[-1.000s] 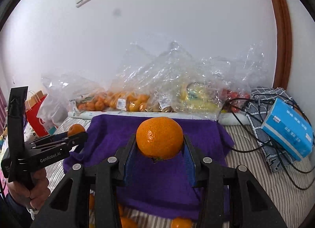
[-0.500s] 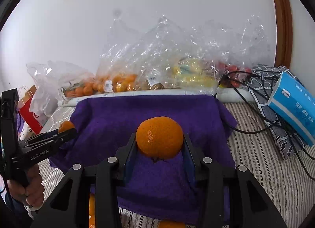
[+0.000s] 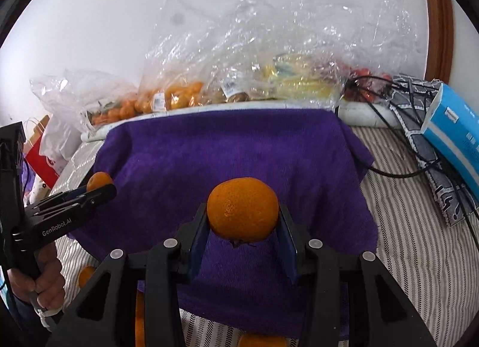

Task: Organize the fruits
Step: 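Lower the orange onto the purple towel and open the right gripper, then move the right gripper back and grasp another orange in front of the towel, then carry the orange with the right gripper onto the purple towel, then release the orange onto the towel beside the other oranges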

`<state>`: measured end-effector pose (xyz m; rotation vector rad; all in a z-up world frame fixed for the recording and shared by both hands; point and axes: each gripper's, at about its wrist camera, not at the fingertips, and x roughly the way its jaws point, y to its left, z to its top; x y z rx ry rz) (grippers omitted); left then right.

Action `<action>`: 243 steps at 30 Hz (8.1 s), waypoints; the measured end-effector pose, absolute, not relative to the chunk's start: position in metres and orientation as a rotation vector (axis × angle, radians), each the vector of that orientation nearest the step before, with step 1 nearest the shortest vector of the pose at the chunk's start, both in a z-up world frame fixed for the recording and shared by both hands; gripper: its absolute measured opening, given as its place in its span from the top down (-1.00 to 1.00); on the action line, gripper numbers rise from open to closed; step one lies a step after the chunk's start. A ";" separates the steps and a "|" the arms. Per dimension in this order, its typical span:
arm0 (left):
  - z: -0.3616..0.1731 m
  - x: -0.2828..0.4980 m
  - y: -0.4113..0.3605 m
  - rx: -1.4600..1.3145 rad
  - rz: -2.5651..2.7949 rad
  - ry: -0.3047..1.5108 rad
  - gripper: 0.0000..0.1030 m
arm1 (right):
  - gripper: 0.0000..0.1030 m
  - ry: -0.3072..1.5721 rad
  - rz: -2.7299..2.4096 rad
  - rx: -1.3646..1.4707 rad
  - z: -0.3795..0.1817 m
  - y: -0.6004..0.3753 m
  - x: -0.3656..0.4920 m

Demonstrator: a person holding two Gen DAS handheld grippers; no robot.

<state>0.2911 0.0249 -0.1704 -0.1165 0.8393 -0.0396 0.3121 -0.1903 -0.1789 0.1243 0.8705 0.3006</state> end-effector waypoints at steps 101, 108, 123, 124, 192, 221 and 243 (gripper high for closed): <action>-0.167 0.174 0.044 -0.203 -0.144 0.893 -0.36 | 0.39 0.892 0.156 0.019 -0.196 -0.200 0.221; -0.169 0.185 0.021 -0.191 -0.203 0.886 -0.18 | 0.39 0.842 0.217 0.052 -0.189 -0.208 0.200; -0.179 0.189 0.016 -0.210 -0.232 0.869 0.39 | 0.39 0.804 0.351 0.123 -0.184 -0.208 0.193; -0.181 0.190 0.014 -0.192 -0.228 0.874 0.38 | 0.39 0.804 0.351 0.124 -0.184 -0.208 0.192; -0.134 0.250 0.008 -0.189 -0.140 0.682 0.41 | 0.39 0.653 0.347 0.167 -0.146 -0.231 0.272; -0.165 0.257 0.008 -0.257 -0.219 0.775 0.41 | 0.38 0.789 0.266 0.109 -0.177 -0.229 0.292; -0.155 0.249 0.002 -0.212 -0.216 0.719 0.20 | 0.04 0.696 0.257 0.103 -0.157 -0.222 0.274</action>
